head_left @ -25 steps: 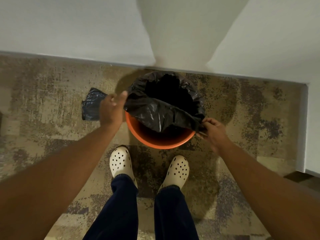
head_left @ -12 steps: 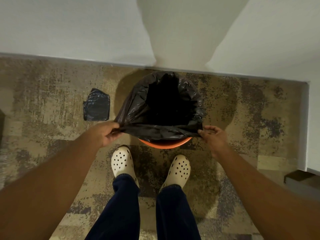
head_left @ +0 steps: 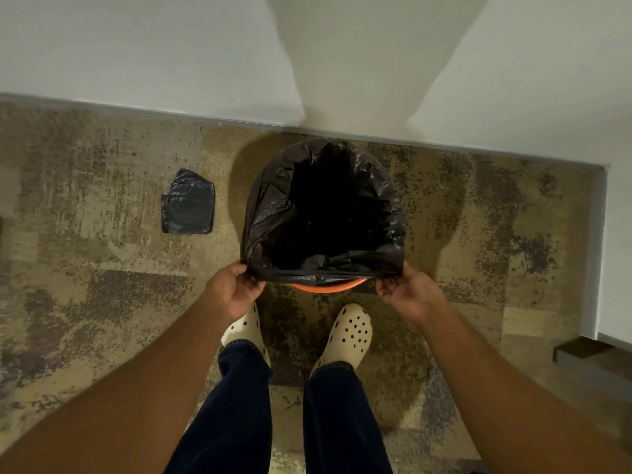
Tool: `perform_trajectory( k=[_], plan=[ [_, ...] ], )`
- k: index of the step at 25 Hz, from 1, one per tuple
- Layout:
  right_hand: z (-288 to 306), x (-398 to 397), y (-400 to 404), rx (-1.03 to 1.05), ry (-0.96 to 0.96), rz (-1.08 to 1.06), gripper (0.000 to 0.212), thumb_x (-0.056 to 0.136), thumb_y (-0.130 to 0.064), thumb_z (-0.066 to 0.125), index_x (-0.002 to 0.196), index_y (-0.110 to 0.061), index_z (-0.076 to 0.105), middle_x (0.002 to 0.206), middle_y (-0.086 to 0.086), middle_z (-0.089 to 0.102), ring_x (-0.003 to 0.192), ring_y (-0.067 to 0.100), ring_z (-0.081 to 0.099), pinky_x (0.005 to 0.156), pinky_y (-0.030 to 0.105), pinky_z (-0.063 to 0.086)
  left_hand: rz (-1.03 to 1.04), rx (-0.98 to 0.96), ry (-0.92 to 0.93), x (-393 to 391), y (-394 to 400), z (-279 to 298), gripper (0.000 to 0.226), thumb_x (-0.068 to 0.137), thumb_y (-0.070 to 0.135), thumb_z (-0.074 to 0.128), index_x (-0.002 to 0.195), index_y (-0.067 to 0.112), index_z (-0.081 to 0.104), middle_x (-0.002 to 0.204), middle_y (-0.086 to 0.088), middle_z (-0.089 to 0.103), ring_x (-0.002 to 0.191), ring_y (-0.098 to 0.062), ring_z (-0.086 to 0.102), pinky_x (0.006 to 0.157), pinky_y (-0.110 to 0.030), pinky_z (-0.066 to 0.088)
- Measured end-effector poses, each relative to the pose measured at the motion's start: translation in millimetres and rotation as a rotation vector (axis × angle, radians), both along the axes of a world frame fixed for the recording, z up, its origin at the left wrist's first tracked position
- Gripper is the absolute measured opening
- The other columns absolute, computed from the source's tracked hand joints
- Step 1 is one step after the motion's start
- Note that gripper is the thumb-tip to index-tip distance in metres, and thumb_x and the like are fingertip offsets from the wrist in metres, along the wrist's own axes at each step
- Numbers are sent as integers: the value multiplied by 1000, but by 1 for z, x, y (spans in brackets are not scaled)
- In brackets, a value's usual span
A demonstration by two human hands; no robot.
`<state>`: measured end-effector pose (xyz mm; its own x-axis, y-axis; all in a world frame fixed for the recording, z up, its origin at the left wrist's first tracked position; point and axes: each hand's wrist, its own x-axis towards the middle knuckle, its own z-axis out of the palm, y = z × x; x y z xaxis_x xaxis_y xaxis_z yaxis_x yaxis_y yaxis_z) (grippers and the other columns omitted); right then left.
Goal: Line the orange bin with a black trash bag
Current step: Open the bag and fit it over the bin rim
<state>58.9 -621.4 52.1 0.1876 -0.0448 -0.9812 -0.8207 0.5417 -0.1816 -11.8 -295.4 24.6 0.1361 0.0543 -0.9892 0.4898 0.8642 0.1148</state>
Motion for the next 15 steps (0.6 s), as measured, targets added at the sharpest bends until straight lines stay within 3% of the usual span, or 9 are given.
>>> perform_trajectory(
  k=[3, 5, 7, 10, 12, 15],
  plan=[
    [2, -4, 4, 39, -73, 124, 38, 105, -37, 60, 131, -10, 63, 124, 9, 73, 115, 24, 65, 90, 38, 51, -52, -5, -55, -14, -7, -2, 24, 110, 10, 47, 104, 12, 70, 88, -4, 72, 82, -16, 64, 72, -28, 53],
    [0, -11, 5, 18, -115, 263, 24, 102, -22, 65, 123, -11, 62, 117, 7, 73, 100, 20, 64, 78, 33, 47, -136, -9, -75, -25, -10, -3, 23, 108, 12, 53, 92, 19, 69, 66, 4, 61, 59, -9, 50, 60, -23, 41],
    [-3, -21, 4, 19, -108, 343, 14, 97, -3, 62, 101, -17, 60, 102, 4, 71, 83, 17, 58, 67, 31, 41, -171, -12, -92, -34, -13, -3, 25, 104, 11, 56, 85, 22, 66, 60, 6, 52, 54, -7, 44, 56, -22, 42],
    [-5, -31, 2, 34, -88, 384, 26, 95, 5, 57, 86, -19, 54, 92, 2, 65, 75, 15, 53, 64, 31, 39, -96, 3, -116, -40, -14, -5, 31, 104, 4, 54, 85, 18, 73, 80, -2, 71, 73, -13, 64, 77, -33, 59],
    [-5, -36, -1, 37, -85, 393, 25, 96, 5, 55, 89, -19, 56, 93, 3, 67, 75, 15, 59, 67, 31, 43, -36, 17, -138, -39, -15, -4, 36, 106, 4, 53, 83, 15, 78, 87, -5, 70, 76, -13, 64, 78, -33, 67],
    [-6, -38, -1, 34, -72, 340, 27, 97, 9, 54, 91, -17, 58, 99, 8, 74, 86, 21, 68, 78, 36, 49, 10, -3, -169, -32, -18, -2, 26, 111, 20, 54, 107, 13, 79, 101, -10, 81, 84, -18, 78, 80, -33, 69]
  ],
)
